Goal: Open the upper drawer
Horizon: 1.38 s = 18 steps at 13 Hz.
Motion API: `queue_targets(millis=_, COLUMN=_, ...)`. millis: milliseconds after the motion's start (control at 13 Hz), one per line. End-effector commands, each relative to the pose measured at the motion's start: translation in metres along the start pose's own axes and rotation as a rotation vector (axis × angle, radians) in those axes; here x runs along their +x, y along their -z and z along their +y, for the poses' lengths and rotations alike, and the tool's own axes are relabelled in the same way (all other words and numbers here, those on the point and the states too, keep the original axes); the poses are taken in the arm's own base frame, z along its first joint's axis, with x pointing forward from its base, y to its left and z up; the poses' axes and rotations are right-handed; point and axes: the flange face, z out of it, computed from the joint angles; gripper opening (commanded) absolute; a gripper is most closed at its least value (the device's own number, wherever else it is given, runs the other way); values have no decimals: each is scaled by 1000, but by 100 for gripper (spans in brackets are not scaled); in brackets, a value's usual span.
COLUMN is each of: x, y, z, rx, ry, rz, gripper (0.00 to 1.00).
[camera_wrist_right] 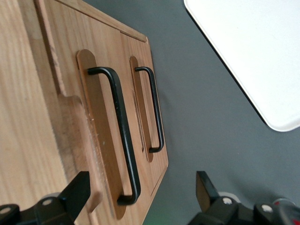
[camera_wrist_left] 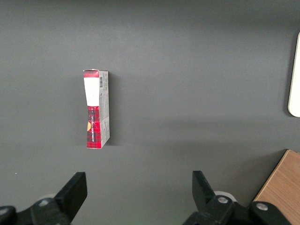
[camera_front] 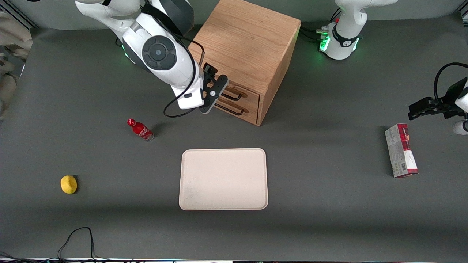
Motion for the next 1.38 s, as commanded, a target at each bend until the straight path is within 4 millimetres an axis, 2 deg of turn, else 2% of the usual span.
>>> queue_targets(millis=0, x=2, y=-17, z=2, rx=33, ry=55, rz=7, gripper=100)
queue_targets(millis=231, x=4, y=-37, z=4, rx=31, ry=53, rz=17, gripper=100)
queue_targets(millis=846, x=8, y=-68, z=6, rx=19, ry=61, rz=47, gripper=100)
queue_targets(millis=1077, x=10, y=-78, z=12, rx=17, ry=63, rz=47, gripper=100)
queue_targets(millis=1308, x=12, y=-79, z=21, rx=-23, ry=98, rz=44, gripper=100)
